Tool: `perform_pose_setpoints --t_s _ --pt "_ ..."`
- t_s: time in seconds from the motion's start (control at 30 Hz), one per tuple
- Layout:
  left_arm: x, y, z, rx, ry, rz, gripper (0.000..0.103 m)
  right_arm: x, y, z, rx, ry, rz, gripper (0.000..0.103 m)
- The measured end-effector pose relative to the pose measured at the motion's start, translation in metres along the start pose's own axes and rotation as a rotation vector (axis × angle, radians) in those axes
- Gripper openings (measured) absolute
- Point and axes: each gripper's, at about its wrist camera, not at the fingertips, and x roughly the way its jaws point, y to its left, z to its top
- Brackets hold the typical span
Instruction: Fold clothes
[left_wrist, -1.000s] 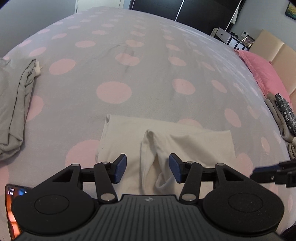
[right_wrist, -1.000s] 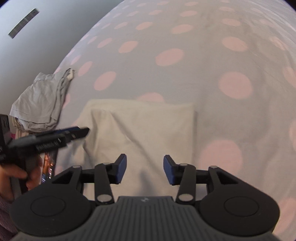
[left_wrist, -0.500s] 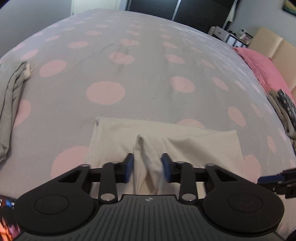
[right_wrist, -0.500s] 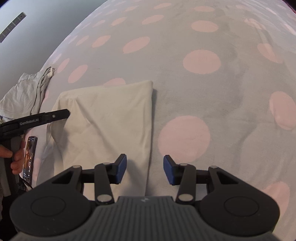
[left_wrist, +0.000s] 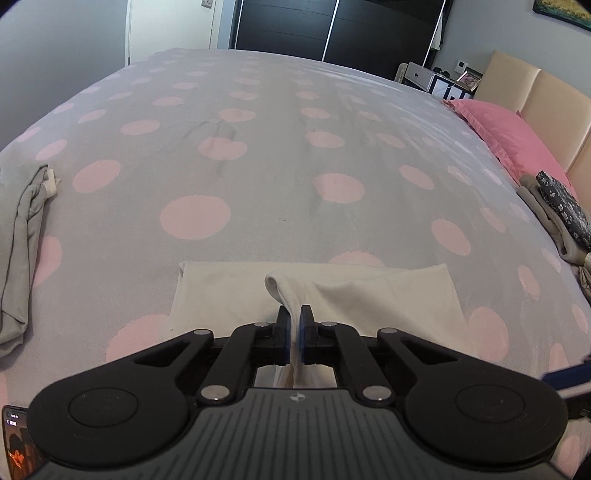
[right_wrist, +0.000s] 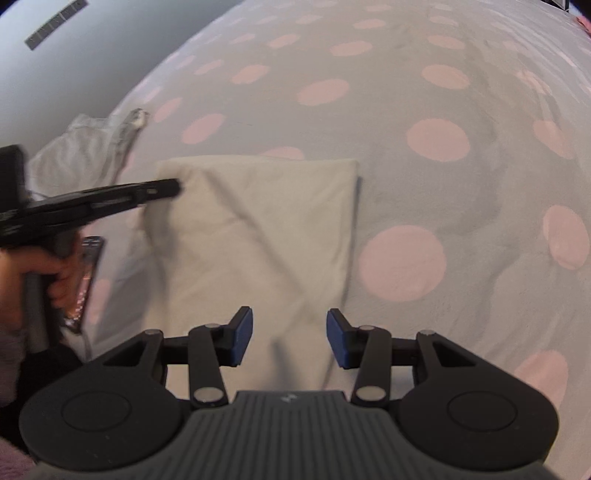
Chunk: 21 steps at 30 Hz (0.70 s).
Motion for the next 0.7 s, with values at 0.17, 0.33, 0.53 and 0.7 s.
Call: perform_pose_setpoints --t_s 0.17,0.33,0.53,0.7 --pt "-0.008 -0.004 0.001 0.013 -0.021 0.006 0.002 -0.035 0.034 -0.036 -0.102 -0.034 -0.011 0.049" --pt "-0.009 -0.004 0.001 0.017 -0.024 0.012 0.002 -0.028 0.071 -0.076 -0.184 -0.025 -0.027 0.046" --pt "-0.01 -0.005 0.001 0.021 -0.027 0.019 0.002 0.006 0.109 -0.093 -0.208 0.041 -0.033 0.053" --pt "-0.01 -0.005 0.002 0.021 -0.026 0.021 0.002 0.032 0.135 -0.102 -0.306 0.065 -0.128 0.064"
